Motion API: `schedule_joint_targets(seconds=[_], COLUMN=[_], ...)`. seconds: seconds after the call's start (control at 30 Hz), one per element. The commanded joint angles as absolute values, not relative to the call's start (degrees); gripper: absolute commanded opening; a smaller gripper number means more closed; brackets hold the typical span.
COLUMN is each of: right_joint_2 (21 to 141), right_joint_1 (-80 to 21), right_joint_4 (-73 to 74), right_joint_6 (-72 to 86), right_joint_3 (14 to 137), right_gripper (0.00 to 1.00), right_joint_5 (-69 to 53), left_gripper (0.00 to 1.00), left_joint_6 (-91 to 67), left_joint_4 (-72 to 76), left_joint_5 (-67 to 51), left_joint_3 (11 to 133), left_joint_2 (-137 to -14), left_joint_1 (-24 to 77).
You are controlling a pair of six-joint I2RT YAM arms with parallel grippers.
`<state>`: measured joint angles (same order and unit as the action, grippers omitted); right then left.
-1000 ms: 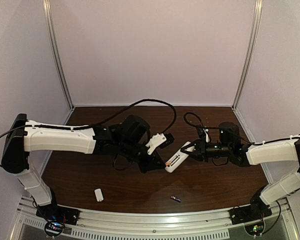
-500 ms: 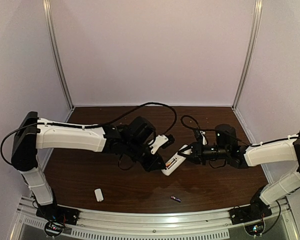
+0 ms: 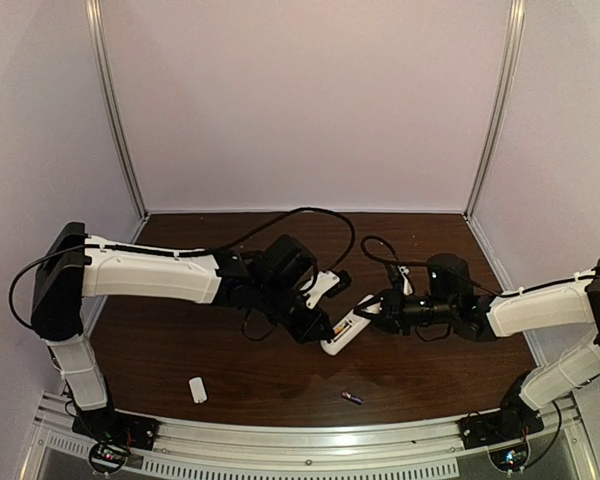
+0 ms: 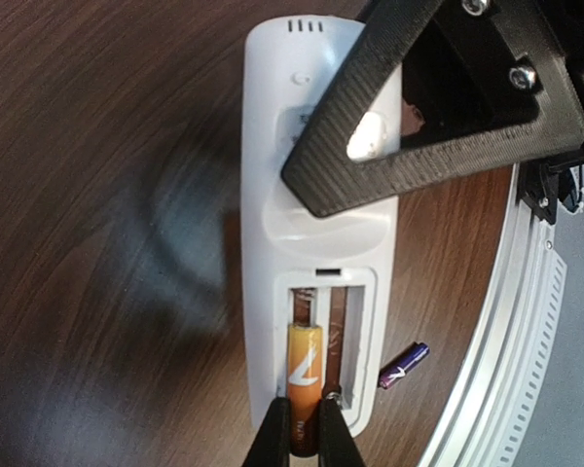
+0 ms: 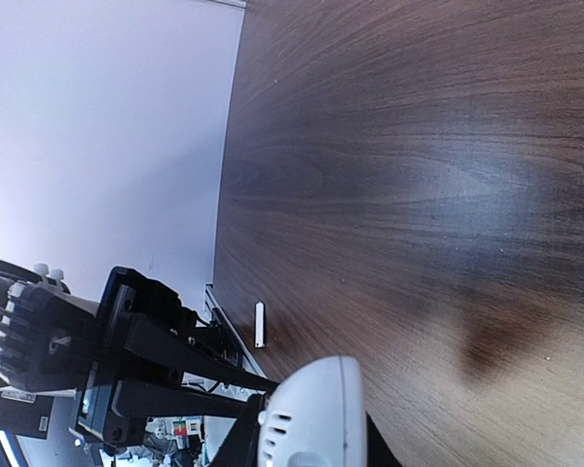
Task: Load the batteries into the remote control
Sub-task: Place the battery in the battery compartment.
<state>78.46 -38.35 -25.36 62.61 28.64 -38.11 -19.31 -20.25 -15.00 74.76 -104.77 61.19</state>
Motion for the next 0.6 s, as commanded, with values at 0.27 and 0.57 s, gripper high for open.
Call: schedule_joint_targets(seconds=[0.27,0.57], right_joint_2=[79.1,79.9], right_joint_1=[-39.0,-39.0], right_joint_4=[-28.5,-31.7], right_joint_6=[65.1,67.1], right_joint_3=[28.2,27.5], right_gripper=[0.00,0.00], right_joint_5=[-38.2,-39.3], left_gripper=[0.00,0.00], left_joint_6=[-21.5,-21.5], left_joint_4=[-19.4,-19.3], left_joint_5=[-12.8,-11.7], left_joint_3=[78.0,78.3], left_joint_2=[-107.5,-108.6], left_joint_1=[60.8,60.8])
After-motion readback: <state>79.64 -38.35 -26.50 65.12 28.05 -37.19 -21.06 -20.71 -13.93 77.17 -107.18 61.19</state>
